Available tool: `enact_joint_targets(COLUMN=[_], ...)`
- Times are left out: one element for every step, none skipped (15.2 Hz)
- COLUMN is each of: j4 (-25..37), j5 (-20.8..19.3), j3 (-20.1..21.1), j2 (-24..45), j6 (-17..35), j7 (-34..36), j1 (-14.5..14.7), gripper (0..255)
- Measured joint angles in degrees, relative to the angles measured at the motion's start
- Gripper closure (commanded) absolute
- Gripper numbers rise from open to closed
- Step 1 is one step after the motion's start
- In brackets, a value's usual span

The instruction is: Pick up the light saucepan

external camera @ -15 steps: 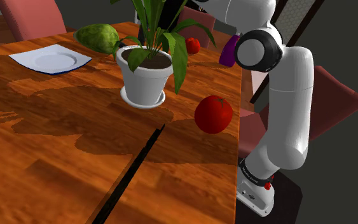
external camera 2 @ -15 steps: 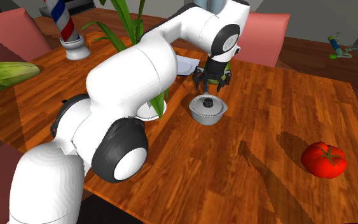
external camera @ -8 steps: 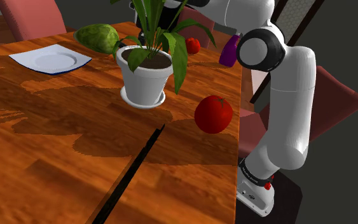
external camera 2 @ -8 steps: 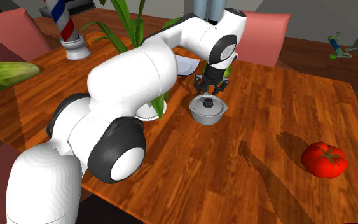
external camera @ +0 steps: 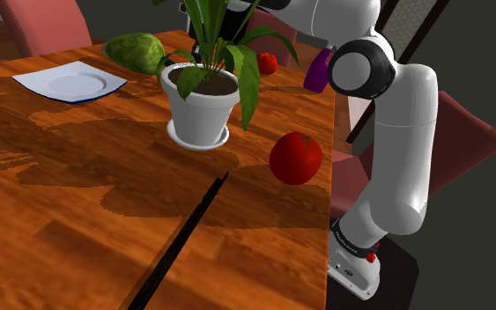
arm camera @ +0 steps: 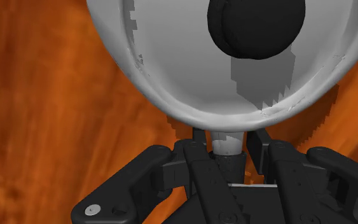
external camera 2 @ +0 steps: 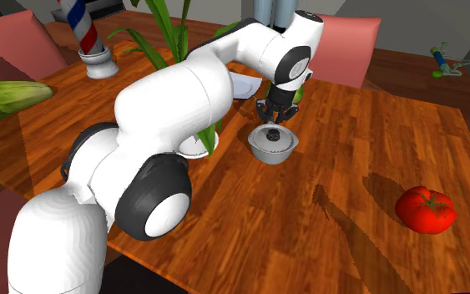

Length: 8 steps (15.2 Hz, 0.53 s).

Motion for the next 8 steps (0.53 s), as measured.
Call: enact_joint_targets(j4=[0.01,0.39,1.48,2.13,3.76,4.35,5.22,7.36], j5=[0.01,0.0,-0.01,-0.02,-0.01,-0.01,-0.02,0.0], j3=[0.0,-0.02,-0.02,-0.04,-0.02,-0.01,0.01,0.03], j2=[-0.02,0.05,0.36,0.4,0.99,0.91,1.0,1.63], j6=[-0.04,-0.4,-1.2,-1.83,-2.86,-3.52,-4.27,-5.76], j7=[-0.04,-0.02,0.1,0.13,0.28,0.44,0.6,0.8], j1=[-0.03,-0.08,-0.14,-0.22,-0.3,-0.29,-0.29,-0.41], gripper=[255,255,255,255,255,255,255,255])
